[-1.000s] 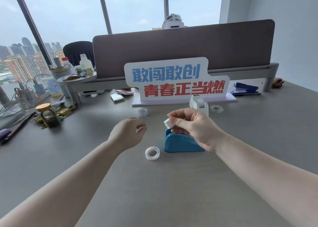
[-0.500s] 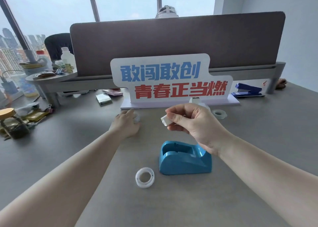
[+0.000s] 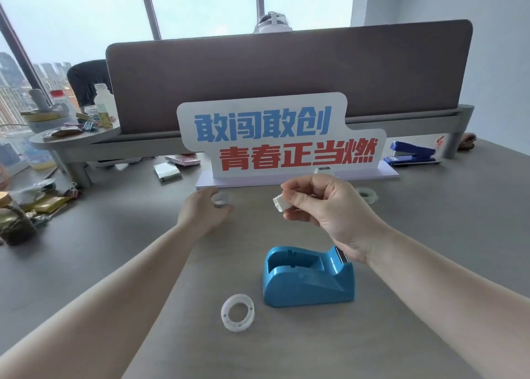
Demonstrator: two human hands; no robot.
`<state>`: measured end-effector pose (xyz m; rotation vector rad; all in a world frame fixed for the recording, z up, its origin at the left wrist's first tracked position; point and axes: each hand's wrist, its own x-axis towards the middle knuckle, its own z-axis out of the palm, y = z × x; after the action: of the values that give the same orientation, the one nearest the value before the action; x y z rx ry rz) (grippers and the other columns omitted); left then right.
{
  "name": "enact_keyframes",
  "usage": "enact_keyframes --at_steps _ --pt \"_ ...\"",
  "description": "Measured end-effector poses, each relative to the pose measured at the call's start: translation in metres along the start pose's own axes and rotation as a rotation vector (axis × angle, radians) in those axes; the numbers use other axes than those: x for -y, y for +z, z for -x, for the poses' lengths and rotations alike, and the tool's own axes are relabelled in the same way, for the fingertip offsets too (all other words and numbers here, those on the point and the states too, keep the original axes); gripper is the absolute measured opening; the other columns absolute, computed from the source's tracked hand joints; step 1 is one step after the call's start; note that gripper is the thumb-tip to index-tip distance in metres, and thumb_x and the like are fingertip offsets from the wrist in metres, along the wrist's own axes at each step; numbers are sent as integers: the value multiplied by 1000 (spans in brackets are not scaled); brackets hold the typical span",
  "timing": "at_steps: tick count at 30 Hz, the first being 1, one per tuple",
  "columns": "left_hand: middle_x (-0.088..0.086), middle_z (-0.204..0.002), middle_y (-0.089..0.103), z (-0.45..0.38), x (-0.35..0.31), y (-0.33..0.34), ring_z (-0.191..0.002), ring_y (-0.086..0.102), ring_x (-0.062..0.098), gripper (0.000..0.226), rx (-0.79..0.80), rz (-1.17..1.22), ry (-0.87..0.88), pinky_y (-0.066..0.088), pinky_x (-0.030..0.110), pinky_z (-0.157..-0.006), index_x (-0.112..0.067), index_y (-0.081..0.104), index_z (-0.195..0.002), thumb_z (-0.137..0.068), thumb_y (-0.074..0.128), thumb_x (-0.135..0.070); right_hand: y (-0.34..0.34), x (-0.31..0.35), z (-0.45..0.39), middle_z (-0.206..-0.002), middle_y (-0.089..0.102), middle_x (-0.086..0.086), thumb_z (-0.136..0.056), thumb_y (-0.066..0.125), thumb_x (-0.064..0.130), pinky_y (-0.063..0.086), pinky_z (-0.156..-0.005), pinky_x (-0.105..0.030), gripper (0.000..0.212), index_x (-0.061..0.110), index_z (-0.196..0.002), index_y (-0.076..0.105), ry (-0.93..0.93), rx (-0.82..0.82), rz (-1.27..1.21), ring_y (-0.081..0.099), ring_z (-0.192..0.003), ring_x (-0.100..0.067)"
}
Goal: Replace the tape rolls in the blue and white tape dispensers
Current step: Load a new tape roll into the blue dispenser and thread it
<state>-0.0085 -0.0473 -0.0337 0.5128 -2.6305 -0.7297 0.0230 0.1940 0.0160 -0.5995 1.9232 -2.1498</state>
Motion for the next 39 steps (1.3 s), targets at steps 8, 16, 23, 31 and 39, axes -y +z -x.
enact_keyframes --at_steps 8,16,23,31,39 --pt "-2 -103 68 59 -36 -36 -94 65 15 41 48 434 99 52 26 -79 -26 63 -108 -70 79 -24 -10 14 19 -91 71 -6 -82 65 6 57 -67 -20 15 6 -97 70 13 -68 -17 71 -81 -13" --pt "-7 -103 71 125 -71 -65 -91 70 10 43 91 715 206 55 29 -83 -28 64 -106 -67 81 -23 -9 29 54 -100 72 -12 -84 63 5 57 -84 -31 12 8 -92 71 83 -53 -140 69 -95 -22" --pt "-2 -98 75 165 -92 -73 -91 71 14 30 125 828 310 55 25 -79 -24 68 -98 -72 76 -12 -2 34 80 -95 74 -13 -82 63 6 58 -84 -34 11 6 -91 70 133 -46 -249 72 -91 -24" --pt "-1 -99 75 184 -102 -74 -91 71 13 36 145 853 372 57 23 -76 -19 67 -104 -71 76 -10 1 41 98 -87 75 -16 -84 59 1 60 -74 -31 12 -1 -92 69 176 -12 -407 73 -82 -25" --pt "-9 -111 69 188 -103 -68 -100 65 0 40 53 788 404 51 14 -82 -17 67 -113 -74 74 -10 3 45 103 -92 73 -19 -86 56 -1 61 -67 -27 18 -5 -102 66 199 32 -545 73 -82 -25"
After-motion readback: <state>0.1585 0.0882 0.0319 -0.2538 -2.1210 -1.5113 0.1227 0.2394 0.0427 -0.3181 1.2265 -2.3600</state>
